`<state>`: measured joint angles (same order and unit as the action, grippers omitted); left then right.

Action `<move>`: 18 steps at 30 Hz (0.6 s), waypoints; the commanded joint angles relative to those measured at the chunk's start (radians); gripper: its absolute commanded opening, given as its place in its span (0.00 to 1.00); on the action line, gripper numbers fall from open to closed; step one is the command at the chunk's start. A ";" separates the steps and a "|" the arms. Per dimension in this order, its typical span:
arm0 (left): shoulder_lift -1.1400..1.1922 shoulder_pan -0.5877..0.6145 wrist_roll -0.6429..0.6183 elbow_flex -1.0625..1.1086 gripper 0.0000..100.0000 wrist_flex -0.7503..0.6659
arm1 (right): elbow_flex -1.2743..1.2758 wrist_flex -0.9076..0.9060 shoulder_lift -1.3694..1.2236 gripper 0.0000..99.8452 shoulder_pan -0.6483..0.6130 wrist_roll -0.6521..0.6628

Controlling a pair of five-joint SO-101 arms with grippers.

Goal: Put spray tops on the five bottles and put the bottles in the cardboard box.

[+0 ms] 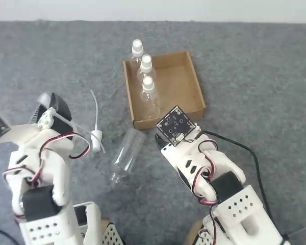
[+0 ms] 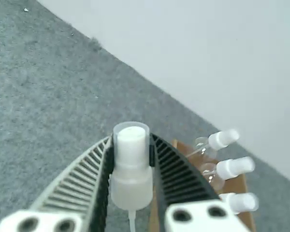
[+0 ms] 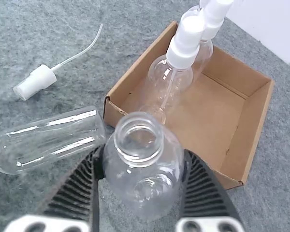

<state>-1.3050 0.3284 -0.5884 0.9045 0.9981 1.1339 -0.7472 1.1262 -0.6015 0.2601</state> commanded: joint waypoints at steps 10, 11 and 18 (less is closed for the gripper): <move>-0.149 -0.172 -0.048 -0.039 0.01 -0.074 | 0.008 -0.084 0.225 0.04 -0.084 -0.009; -0.163 -0.173 -0.048 -0.035 0.01 -0.091 | 0.023 -0.082 0.252 0.04 -0.094 -0.008; -0.267 -0.176 -0.048 -0.015 0.01 -0.198 | 0.075 -0.061 0.338 0.04 -0.107 0.000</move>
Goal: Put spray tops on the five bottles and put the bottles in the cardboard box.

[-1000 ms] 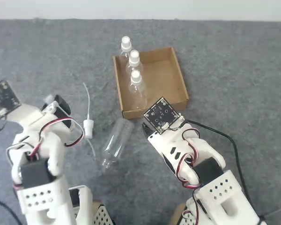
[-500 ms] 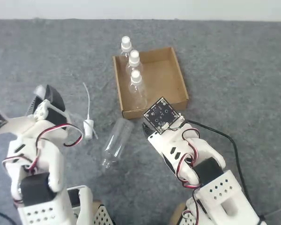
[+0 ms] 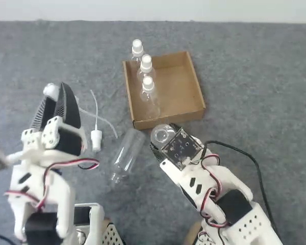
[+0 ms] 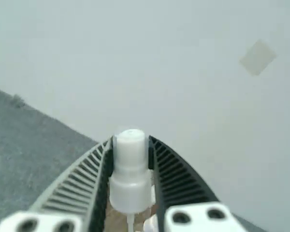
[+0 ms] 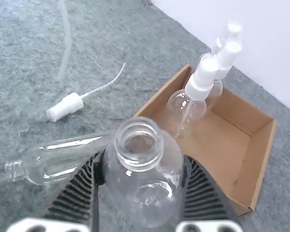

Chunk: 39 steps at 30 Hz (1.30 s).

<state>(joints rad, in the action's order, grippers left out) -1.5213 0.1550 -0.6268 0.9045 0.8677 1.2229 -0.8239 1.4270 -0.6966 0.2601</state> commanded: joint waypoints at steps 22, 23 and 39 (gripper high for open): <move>-0.230 -0.325 -0.006 -0.010 0.01 -0.094 | 0.008 0.015 0.038 0.04 -0.096 0.003; -0.230 -0.339 -0.006 0.001 0.01 -0.095 | 0.008 0.015 0.038 0.04 -0.096 0.003; -0.232 -0.397 -0.005 0.096 0.01 -0.100 | 0.009 0.010 0.038 0.04 -0.143 0.003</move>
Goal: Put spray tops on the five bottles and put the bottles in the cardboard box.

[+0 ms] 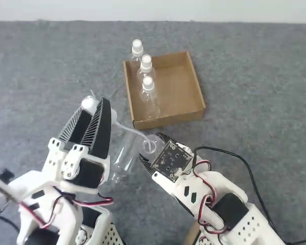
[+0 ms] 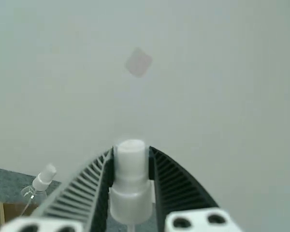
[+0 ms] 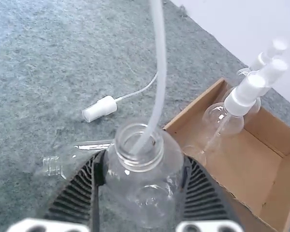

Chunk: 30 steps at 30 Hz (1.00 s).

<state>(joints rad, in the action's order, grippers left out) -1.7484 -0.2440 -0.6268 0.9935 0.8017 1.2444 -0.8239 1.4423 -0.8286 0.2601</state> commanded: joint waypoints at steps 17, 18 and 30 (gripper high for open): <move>-0.006 -0.006 0.037 0.133 0.01 -0.028 | -0.012 0.013 0.022 0.04 -0.012 0.003; -0.006 -0.006 0.037 0.133 0.01 -0.028 | -0.012 0.013 0.022 0.04 -0.012 0.003; -0.006 -0.138 0.037 0.170 0.01 0.032 | -0.012 0.013 0.022 0.04 -0.010 0.003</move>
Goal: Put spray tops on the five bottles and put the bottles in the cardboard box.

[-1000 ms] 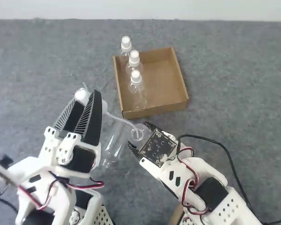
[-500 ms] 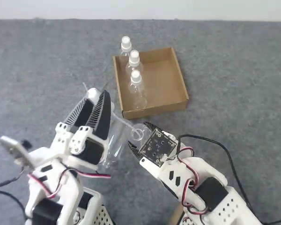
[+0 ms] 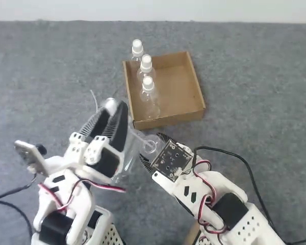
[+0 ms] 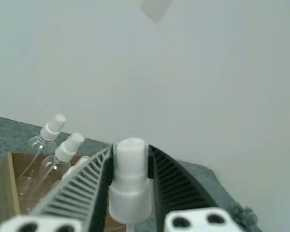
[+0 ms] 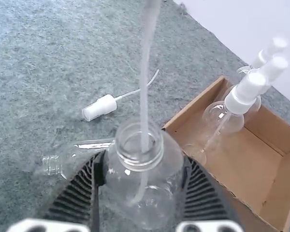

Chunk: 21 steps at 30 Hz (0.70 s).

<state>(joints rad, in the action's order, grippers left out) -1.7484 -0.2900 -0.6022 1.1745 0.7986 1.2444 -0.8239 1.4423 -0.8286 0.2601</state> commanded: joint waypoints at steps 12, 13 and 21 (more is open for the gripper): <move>-0.075 -0.106 0.081 0.016 0.01 0.103 | -0.014 0.008 0.024 0.04 -0.010 0.003; -0.075 -0.106 0.095 0.018 0.01 0.107 | -0.014 0.008 0.024 0.04 -0.010 0.003; -0.074 -0.259 0.109 0.018 0.01 0.241 | -0.017 0.008 0.024 0.04 -0.010 0.003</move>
<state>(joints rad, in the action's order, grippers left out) -1.8052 -0.4526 -0.5117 1.1991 0.9782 1.2459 -0.8239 1.4423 -0.8347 0.2616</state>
